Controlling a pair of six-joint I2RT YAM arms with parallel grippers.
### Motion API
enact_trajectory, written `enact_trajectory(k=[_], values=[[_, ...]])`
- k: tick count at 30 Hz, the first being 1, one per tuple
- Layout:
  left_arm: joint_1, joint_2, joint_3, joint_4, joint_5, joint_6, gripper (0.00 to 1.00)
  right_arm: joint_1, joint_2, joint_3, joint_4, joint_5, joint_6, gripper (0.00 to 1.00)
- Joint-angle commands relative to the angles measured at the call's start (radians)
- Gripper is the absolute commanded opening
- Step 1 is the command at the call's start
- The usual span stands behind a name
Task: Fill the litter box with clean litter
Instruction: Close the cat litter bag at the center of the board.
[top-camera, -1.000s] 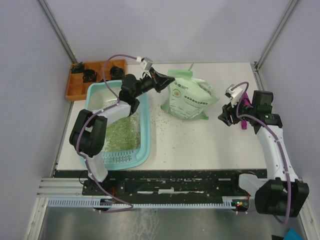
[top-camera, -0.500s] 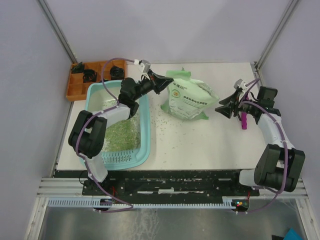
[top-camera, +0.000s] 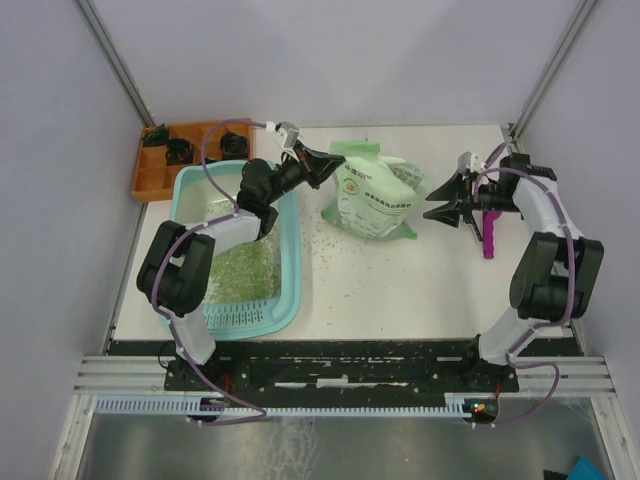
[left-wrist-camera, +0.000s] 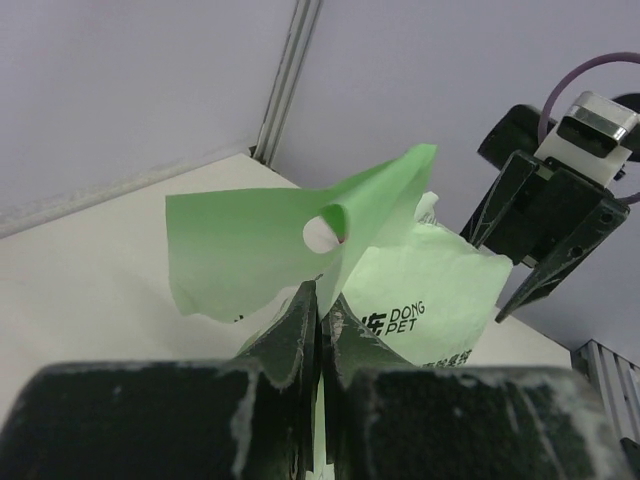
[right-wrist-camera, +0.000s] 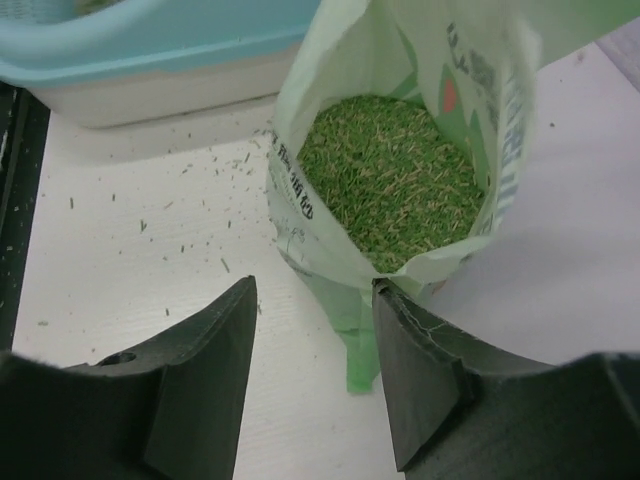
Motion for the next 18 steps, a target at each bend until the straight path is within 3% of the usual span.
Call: enact_trajectory(k=[1,5,12,18], values=[[0.013,-0.074,0.007,0.114,-0.060,-0.020,0.03,0.002,0.193,0.254,-0.812,-0.153,-0.767,0.56],[0.013,-0.092,0.021,0.089,-0.062,-0.005,0.03,-0.034,0.202,0.260,-0.820,-0.176,-0.828,0.55],[0.009,-0.112,0.030,0.050,-0.074,0.023,0.03,-0.077,0.162,0.256,-0.821,-0.161,-0.792,0.52],[-0.024,-0.113,0.052,-0.013,-0.070,0.076,0.03,-0.108,0.194,0.379,-0.821,-0.064,-0.550,0.54]])
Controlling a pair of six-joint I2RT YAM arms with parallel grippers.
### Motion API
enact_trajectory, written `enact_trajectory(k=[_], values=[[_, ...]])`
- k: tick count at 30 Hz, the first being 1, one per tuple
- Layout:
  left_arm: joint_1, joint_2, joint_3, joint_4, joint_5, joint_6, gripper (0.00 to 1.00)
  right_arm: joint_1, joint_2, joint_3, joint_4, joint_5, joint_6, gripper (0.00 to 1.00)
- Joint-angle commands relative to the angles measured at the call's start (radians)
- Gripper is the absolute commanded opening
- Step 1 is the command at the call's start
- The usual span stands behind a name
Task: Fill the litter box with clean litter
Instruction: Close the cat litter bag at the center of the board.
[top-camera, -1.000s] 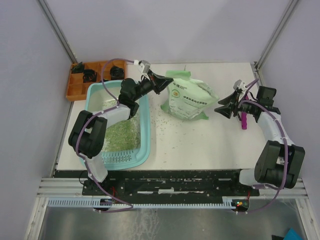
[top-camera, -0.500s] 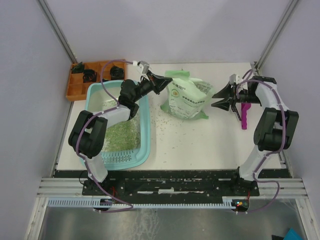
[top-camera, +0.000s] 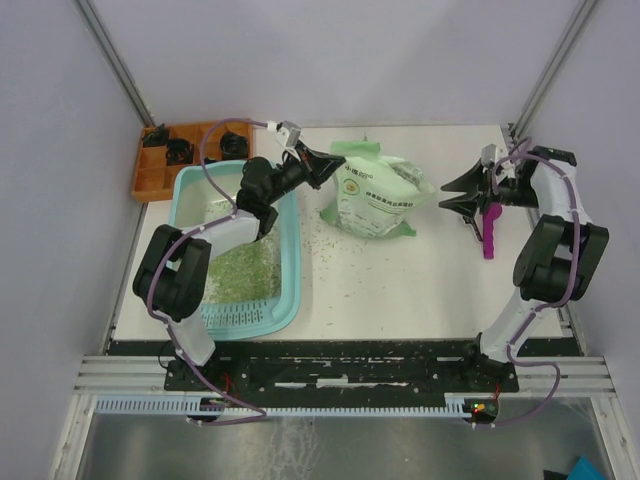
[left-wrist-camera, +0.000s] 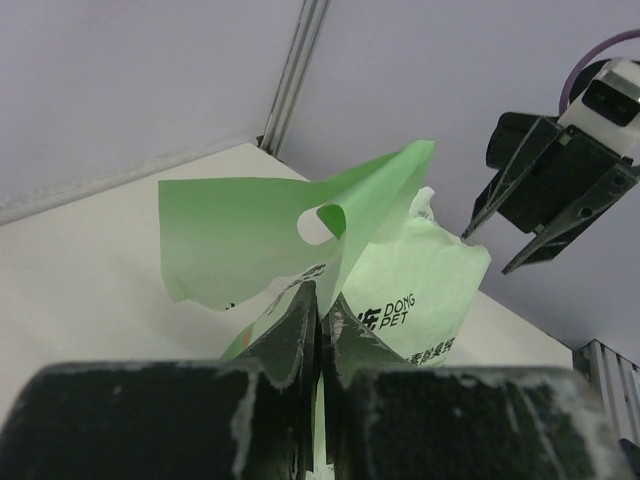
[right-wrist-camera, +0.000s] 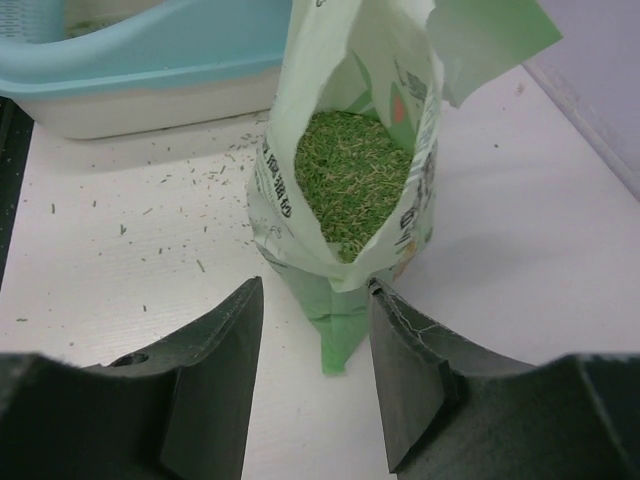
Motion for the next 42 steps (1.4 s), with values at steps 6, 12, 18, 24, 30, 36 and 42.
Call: enact_trajectory(k=[6,12,18,24,30,36,42], values=[[-0.042,-0.082,0.092,-0.007,-0.040,0.119,0.03,-0.015,-0.063,0.410,-0.035,0.142,0.770,0.46],[-0.044,-0.080,0.109,-0.022,-0.044,0.141,0.03,-0.001,-0.247,0.482,0.651,0.718,1.601,0.50],[-0.043,-0.088,0.124,-0.024,-0.051,0.142,0.03,0.011,-0.363,0.041,0.945,0.713,1.521,0.57],[-0.042,-0.114,0.128,-0.058,-0.045,0.165,0.03,0.033,-0.463,-0.359,1.271,0.518,1.550,0.60],[-0.044,-0.116,0.117,-0.054,-0.040,0.158,0.03,0.049,-0.414,-0.428,1.408,0.334,1.602,0.61],[-0.043,-0.144,0.074,-0.045,-0.097,0.178,0.03,0.074,-0.401,-0.476,1.550,0.227,1.615,0.62],[-0.042,-0.180,0.017,-0.039,-0.160,0.218,0.03,0.119,-0.396,-0.480,1.451,0.177,1.527,0.62]])
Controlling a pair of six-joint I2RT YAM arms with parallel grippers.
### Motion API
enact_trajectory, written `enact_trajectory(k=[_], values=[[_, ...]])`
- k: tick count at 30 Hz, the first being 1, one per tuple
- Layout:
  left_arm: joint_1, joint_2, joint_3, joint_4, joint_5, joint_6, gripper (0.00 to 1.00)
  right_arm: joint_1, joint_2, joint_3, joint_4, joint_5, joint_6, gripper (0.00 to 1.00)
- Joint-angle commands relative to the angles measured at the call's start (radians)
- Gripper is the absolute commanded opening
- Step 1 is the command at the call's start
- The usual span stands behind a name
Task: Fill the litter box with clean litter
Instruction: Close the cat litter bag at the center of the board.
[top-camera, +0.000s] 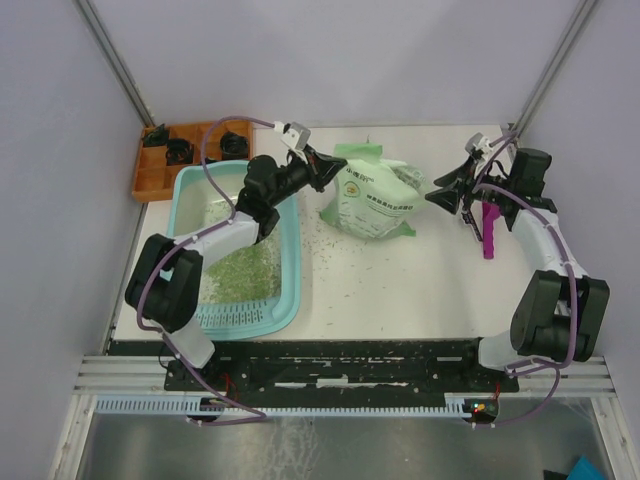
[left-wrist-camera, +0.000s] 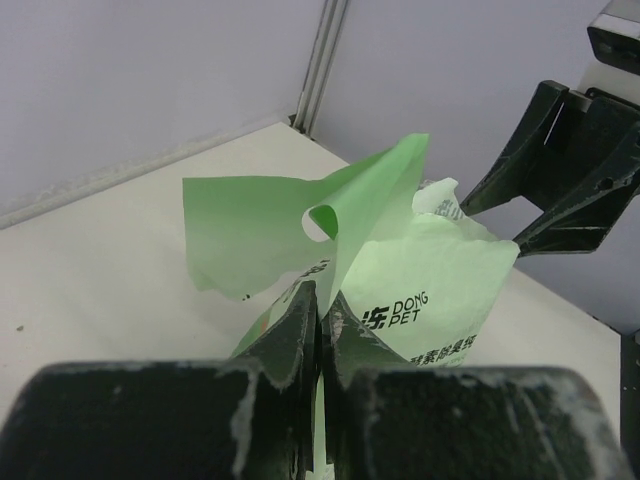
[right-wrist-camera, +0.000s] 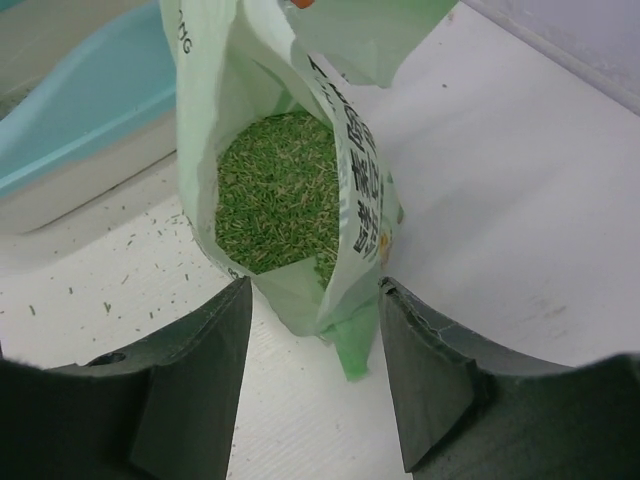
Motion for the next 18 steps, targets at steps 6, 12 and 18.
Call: enact_trajectory(k=[6,12,18], values=[[0.007,-0.108,-0.028,0.146,-0.110,0.068,0.03,0.058,0.012,0.026,-0.157,-0.144,-0.211,0.62],[0.009,-0.109,-0.040,0.146,-0.129,0.076,0.03,0.093,0.039,0.054,-0.343,-0.146,-0.384,0.62],[0.012,-0.103,-0.033,0.143,-0.112,0.064,0.03,0.112,0.055,0.039,-0.251,-0.109,-0.340,0.61]])
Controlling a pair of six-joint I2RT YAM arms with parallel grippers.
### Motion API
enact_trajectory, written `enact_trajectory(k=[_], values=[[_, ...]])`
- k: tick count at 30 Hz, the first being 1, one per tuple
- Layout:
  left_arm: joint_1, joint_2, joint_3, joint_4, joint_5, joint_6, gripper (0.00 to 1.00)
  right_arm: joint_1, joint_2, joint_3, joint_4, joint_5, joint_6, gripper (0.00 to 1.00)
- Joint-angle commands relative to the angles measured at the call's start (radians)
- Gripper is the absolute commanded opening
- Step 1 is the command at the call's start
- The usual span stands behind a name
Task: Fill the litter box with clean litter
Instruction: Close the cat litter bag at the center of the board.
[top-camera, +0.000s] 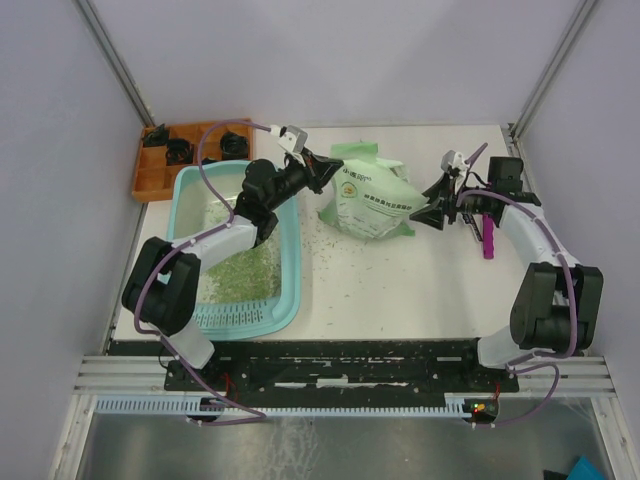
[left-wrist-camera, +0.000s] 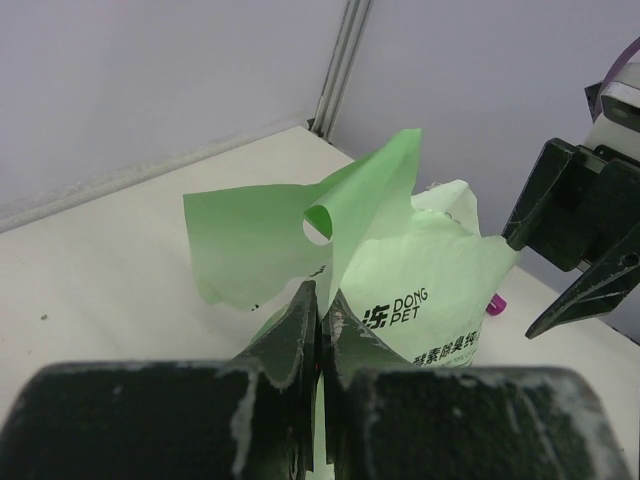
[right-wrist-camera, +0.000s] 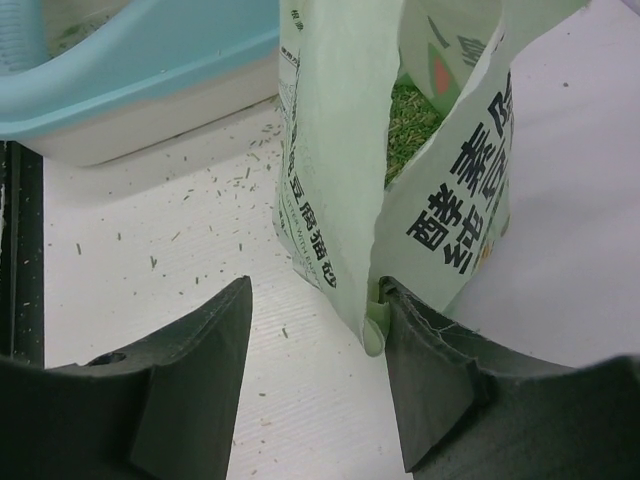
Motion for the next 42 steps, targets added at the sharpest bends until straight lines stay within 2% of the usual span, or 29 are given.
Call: enact_trajectory(k=[1,5,8,18,20,28,30,34,35,36,37,40,42], values=[[0.016,-0.070,0.019,0.129,-0.049,0.051,0.03,0.010,0.009,0.020,0.051,-0.013,0.006,0.61],[0.017,-0.075,0.029,0.112,-0.024,0.050,0.03,0.005,0.026,0.021,0.186,0.049,0.101,0.61],[0.017,-0.084,0.032,0.099,-0.017,0.049,0.03,-0.004,0.043,0.063,0.197,0.064,0.109,0.62],[0.015,-0.116,0.033,0.071,0.005,0.039,0.03,-0.006,0.098,0.205,-0.017,-0.039,-0.029,0.65],[0.016,-0.115,0.031,0.068,-0.001,0.041,0.03,0.002,0.113,0.246,-0.180,-0.059,-0.159,0.66],[0.016,-0.080,0.056,0.086,0.002,0.012,0.03,0.037,0.295,0.492,-1.141,-0.095,-1.039,0.67],[0.014,-0.073,0.057,0.093,0.005,0.006,0.03,0.038,0.361,0.543,-1.323,-0.118,-1.233,0.67],[0.005,-0.062,0.063,0.096,0.011,0.008,0.03,0.044,0.395,0.534,-1.320,-0.119,-1.276,0.72],[0.003,-0.060,0.067,0.090,0.007,0.015,0.03,0.045,0.411,0.542,-1.316,-0.121,-1.268,0.78],[-0.003,-0.060,0.075,0.077,0.003,0.028,0.03,0.043,0.423,0.554,-1.324,-0.122,-1.270,0.93],[-0.010,-0.063,0.084,0.060,-0.003,0.047,0.03,0.040,0.433,0.566,-1.330,-0.122,-1.269,1.00],[-0.035,-0.074,0.113,-0.007,-0.029,0.127,0.03,0.021,0.445,0.608,-1.293,-0.110,-1.196,0.99],[-0.043,-0.077,0.126,-0.034,-0.028,0.158,0.03,0.008,0.429,0.620,-1.137,-0.064,-0.995,0.99]])
